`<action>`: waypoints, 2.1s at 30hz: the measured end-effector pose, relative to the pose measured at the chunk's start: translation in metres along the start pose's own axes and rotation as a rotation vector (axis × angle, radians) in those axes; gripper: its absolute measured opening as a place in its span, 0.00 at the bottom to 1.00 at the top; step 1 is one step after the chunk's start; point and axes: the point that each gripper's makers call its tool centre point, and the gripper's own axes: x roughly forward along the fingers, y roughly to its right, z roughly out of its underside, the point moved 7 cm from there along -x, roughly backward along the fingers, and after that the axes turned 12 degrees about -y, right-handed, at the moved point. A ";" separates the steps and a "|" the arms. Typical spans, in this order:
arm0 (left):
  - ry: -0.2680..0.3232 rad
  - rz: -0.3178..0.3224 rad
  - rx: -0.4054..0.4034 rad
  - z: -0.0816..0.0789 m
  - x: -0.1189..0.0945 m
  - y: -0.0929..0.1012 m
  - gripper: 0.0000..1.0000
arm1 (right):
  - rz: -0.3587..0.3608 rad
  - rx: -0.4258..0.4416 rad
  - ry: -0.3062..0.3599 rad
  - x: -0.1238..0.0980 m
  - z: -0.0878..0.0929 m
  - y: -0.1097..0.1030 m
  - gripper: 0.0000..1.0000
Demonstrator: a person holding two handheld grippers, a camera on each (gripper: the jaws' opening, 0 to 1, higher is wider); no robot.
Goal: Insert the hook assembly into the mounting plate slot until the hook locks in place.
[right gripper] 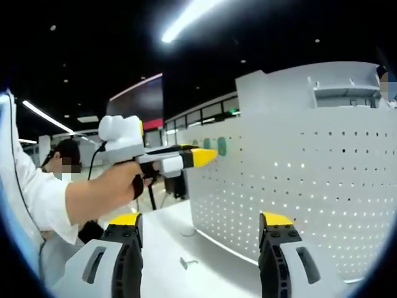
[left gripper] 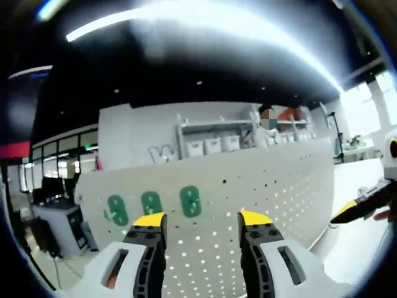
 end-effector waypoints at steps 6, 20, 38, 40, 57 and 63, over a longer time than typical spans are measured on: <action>-0.005 0.030 -0.006 0.002 -0.005 0.003 0.57 | -0.001 -0.004 0.002 0.000 -0.002 -0.001 0.77; -0.039 0.057 -0.041 0.014 -0.023 0.000 0.73 | -0.013 -0.009 -0.003 0.003 -0.002 -0.007 0.77; -0.105 0.042 -0.084 0.050 -0.071 -0.010 0.78 | -0.040 -0.002 -0.020 0.009 0.000 -0.021 0.76; -0.111 0.043 -0.082 0.051 -0.077 -0.009 0.78 | -0.048 0.000 -0.022 0.010 0.000 -0.023 0.76; -0.150 0.061 -0.089 0.057 -0.111 -0.008 0.77 | -0.087 0.005 -0.044 0.028 0.001 -0.033 0.74; -0.160 0.076 -0.087 0.055 -0.119 -0.008 0.76 | -0.099 -0.002 -0.065 0.038 0.002 -0.032 0.72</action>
